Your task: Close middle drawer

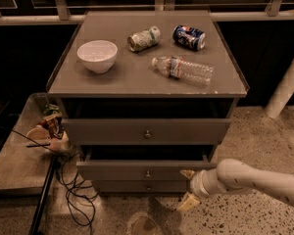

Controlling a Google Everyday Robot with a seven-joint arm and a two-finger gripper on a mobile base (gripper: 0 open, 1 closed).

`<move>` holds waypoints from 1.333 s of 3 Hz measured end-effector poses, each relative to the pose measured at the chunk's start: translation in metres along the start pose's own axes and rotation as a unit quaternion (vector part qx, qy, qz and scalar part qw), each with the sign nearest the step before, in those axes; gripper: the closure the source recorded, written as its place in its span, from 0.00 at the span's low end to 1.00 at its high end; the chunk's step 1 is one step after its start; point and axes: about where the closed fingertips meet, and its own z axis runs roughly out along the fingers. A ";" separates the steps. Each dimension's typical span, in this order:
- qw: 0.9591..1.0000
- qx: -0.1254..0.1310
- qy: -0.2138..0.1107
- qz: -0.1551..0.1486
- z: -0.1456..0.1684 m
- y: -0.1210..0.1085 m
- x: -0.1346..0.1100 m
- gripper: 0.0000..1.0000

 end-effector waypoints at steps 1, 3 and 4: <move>1.000 0.024 0.000 -0.009 0.003 -0.049 -0.016 0.42; 1.000 0.030 0.006 -0.006 0.019 -0.096 -0.020 0.63; 1.000 0.030 0.006 -0.006 0.019 -0.096 -0.020 0.38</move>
Offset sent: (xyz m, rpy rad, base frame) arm 0.3032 -0.0410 0.0493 -0.0573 -0.2341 -0.1520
